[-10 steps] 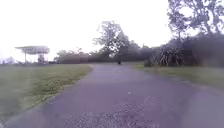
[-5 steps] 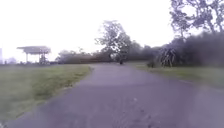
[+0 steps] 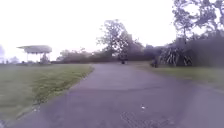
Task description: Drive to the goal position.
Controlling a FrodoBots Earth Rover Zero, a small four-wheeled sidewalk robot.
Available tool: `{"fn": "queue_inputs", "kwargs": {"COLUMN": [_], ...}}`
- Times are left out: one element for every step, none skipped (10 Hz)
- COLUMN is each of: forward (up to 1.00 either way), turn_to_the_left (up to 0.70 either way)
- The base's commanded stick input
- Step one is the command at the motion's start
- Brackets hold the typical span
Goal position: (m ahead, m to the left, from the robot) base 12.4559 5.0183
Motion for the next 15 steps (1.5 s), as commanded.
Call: {"fn": "queue_inputs", "kwargs": {"forward": [0.7, 0.7, 0.7, 0.7, 0.7, 0.7, 0.7, 0.7, 0.7, 0.7, 0.7, 0.7, 0.7, 0.7, 0.7], "turn_to_the_left": [0.0, 0.0, 0.0, 0.0, 0.0, 0.0, 0.0, -0.35, -0.35, -0.35, -0.35, -0.35, -0.35, -0.35, -0.35]}}
